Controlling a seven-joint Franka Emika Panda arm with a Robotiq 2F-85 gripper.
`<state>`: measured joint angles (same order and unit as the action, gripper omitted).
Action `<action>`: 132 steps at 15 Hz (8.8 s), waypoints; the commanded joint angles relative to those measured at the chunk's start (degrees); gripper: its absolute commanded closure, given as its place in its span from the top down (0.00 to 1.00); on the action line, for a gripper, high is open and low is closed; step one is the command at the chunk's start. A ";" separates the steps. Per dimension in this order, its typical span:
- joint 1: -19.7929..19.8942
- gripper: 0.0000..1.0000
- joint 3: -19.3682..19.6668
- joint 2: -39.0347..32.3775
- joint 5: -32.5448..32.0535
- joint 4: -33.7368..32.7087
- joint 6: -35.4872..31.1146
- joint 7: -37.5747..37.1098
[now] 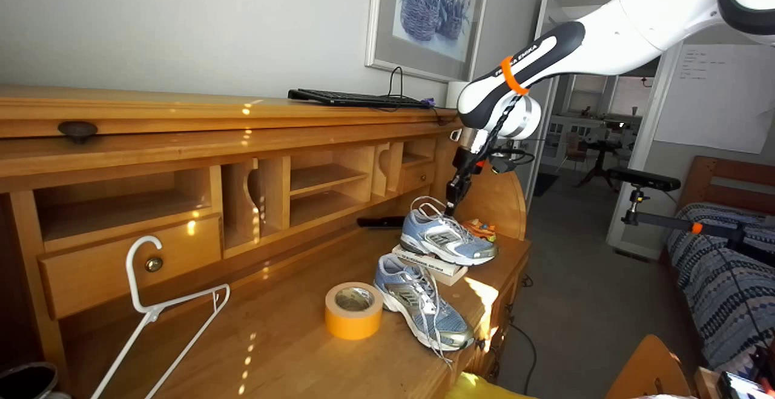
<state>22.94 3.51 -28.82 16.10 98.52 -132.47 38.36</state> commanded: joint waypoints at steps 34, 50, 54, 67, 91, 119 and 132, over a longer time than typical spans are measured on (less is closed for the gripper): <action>-0.65 0.01 4.69 -9.23 -13.51 -25.46 25.95 -14.33; -3.63 0.01 2.51 -17.64 -15.44 -35.66 28.12 -17.58; -4.71 0.01 2.10 -18.48 -16.52 -36.07 30.97 -17.05; -6.09 0.52 2.45 -16.72 -17.89 -30.88 18.45 -17.57; -5.37 1.00 2.12 2.24 -18.27 8.27 -7.65 -12.60; -3.70 0.55 2.23 3.20 -16.89 12.88 -11.61 -12.39; -3.79 0.27 2.31 3.98 -16.88 13.32 -11.19 -12.58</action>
<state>19.10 5.82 -26.34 -0.64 109.86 -142.62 25.84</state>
